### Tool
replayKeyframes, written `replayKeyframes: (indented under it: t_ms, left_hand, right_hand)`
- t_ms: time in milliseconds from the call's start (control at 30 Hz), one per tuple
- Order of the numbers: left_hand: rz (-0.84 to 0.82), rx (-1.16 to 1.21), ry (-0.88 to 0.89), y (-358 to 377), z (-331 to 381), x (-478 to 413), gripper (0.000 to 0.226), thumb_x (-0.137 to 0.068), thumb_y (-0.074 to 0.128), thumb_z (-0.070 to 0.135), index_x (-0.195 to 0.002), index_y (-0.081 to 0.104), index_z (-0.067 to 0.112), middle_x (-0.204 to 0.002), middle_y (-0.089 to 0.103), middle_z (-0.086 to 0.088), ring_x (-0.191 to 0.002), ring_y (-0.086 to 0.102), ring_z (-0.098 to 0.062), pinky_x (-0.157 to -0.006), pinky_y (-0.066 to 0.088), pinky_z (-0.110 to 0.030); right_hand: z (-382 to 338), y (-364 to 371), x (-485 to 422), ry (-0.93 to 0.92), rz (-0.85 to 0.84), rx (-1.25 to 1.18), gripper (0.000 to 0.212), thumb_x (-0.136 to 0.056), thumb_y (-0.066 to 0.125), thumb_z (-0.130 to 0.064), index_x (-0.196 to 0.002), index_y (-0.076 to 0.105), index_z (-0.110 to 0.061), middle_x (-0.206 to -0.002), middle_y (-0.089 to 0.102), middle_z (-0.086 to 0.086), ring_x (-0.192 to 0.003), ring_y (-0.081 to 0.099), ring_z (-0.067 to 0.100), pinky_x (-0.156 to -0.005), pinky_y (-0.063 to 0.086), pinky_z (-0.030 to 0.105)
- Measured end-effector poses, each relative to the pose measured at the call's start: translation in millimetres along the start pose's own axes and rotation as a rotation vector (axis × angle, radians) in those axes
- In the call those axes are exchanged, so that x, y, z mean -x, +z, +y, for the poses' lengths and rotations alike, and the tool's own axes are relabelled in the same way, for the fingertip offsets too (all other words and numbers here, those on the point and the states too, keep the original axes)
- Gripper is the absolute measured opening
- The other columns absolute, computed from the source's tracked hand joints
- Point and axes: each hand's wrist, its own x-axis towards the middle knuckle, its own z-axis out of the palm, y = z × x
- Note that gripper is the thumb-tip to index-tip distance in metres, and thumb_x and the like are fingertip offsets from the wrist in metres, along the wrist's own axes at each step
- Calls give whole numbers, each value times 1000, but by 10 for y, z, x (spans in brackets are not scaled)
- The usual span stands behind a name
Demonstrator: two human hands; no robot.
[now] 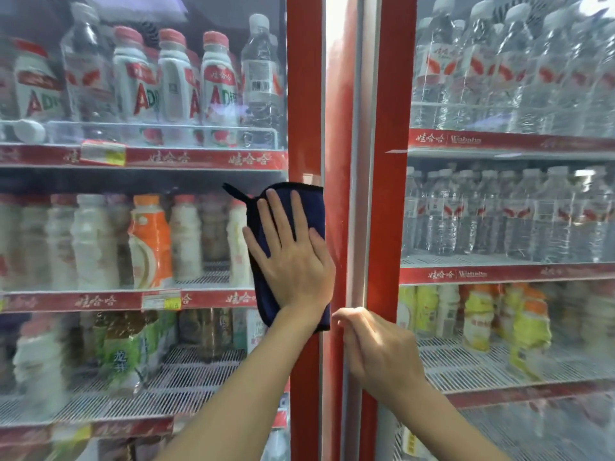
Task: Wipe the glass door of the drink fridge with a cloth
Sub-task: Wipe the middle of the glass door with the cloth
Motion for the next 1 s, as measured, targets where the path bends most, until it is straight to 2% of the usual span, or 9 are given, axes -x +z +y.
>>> replayKeyframes:
  t_ms: [100,200,267,367,467,600,733,900,1000]
  left_hand:
    - [-30,-109,93,-61,-222,68,42,-89,64,54,-122,68,27,-171,-6,-4,-157,-7,-11,-113,-31,-35]
    - [-8,-51,212,-266,-269,-61,54,-106,24,28,-153,42,7,-164,30,-14,-152,29,-28,-126,2,-52]
    - [-4,4,252,-474,-285,-206,66,-92,36,11,-157,30,1,-162,34,-15,-149,35,-29,-125,12,-58]
    - [-67,102,325,-541,-548,-310,81,-73,46,-4,-153,38,1,-155,47,-14,-140,47,-28,-123,26,-55]
    - [-124,302,334,-640,-727,-415,69,-83,50,-4,-151,44,7,-145,57,-9,-138,49,-26,-128,15,-37]
    - [35,385,372,-747,-1251,-440,41,-93,42,4,-130,61,3,-124,66,-9,-120,57,-25,-108,42,-39]
    - [108,134,396,-764,-1899,-367,40,-81,49,-3,-116,65,5,-121,62,-13,-116,54,-32,-102,33,-37]
    - [66,106,453,-653,-2177,-353,41,-87,46,3,-126,58,7,-134,57,-15,-128,50,-33,-107,33,-43]
    - [75,107,477,-632,-2190,-331,47,-83,49,1,-129,56,8,-138,52,-12,-132,47,-32,-109,33,-45]
  right_hand:
    - [-26,-28,-78,59,14,-1,29,-87,63,-7,-111,65,-24,-92,72,-7,-64,65,23,-53,51,36]
    - [-194,-54,-341,79,128,-105,30,-89,53,4,-110,66,-13,-98,69,1,-80,66,26,-69,55,40]
    - [-401,-50,-623,96,210,-309,30,-94,42,6,-111,66,-3,-107,66,5,-100,65,21,-88,53,29]
    - [-663,110,-1013,139,339,-432,34,-98,36,4,-120,63,4,-122,63,9,-120,57,15,-107,43,24]
    - [-852,407,-1284,244,377,-479,35,-103,40,0,-133,57,4,-141,56,14,-136,50,18,-117,38,31]
    - [-826,733,-1412,73,243,-20,50,-101,53,-14,-148,47,0,-162,36,17,-152,31,30,-125,26,45]
    - [-701,697,-1555,-102,131,211,61,-104,48,-32,-157,35,-2,-167,23,18,-156,19,33,-128,15,48]
    - [-787,797,-1434,-95,135,304,57,-107,38,-30,-159,31,-7,-168,20,16,-157,16,33,-127,11,54]
    - [-904,984,-974,-216,20,333,61,-106,44,-32,-160,29,-11,-169,19,12,-157,16,29,-128,12,50]
